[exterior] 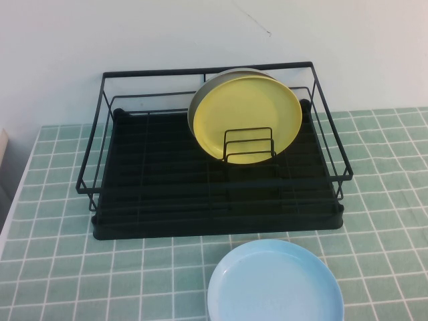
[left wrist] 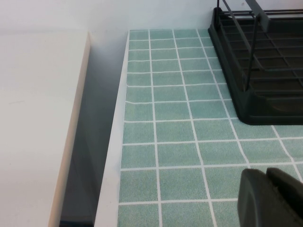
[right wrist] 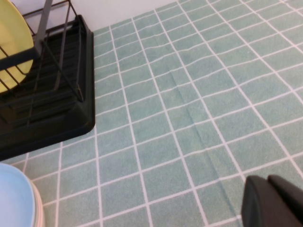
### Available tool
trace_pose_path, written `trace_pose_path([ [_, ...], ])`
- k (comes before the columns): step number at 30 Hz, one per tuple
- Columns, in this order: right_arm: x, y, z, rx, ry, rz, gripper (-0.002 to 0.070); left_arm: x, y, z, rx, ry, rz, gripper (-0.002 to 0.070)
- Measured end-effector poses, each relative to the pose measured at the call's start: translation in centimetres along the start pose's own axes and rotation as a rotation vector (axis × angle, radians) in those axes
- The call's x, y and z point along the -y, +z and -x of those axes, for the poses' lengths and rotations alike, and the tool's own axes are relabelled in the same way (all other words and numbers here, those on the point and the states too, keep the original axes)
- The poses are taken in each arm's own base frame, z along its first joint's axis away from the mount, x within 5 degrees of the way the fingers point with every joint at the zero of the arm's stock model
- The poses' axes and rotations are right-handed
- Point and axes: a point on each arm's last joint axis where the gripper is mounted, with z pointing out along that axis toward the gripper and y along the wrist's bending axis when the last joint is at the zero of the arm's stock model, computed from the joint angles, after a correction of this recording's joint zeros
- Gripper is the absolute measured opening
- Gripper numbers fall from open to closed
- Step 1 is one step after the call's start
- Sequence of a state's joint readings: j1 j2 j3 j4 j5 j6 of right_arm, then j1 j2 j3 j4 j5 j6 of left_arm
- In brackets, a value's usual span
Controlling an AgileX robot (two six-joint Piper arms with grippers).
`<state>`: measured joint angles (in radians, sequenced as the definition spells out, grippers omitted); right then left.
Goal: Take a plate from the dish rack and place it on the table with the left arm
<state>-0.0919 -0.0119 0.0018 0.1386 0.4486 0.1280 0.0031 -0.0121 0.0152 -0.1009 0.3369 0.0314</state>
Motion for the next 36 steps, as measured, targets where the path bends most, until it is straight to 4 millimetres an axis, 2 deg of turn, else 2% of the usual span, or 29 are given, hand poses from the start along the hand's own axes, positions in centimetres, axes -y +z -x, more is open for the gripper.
trace_pose_path([
  [19,0.0,0.0,0.0,0.000,0.000,0.000,-0.0001,-0.1,0.0,0.3,0.038,0.023,0.010,-0.0003],
  [23,0.0,0.0,0.0,0.000,0.000,0.000,-0.0001,0.0,0.0,0.9,0.118,-0.023,-0.003,-0.0003],
  [29,0.0,0.0,0.0,0.000,0.000,0.000,-0.0001,-0.3,-1.3,4.7,0.568,-0.060,0.013,-0.0003],
  [36,0.0,0.0,0.0,0.000,0.000,0.000,-0.0001,-0.7,-5.0,8.0,1.117,-0.148,0.003,-0.0003],
])
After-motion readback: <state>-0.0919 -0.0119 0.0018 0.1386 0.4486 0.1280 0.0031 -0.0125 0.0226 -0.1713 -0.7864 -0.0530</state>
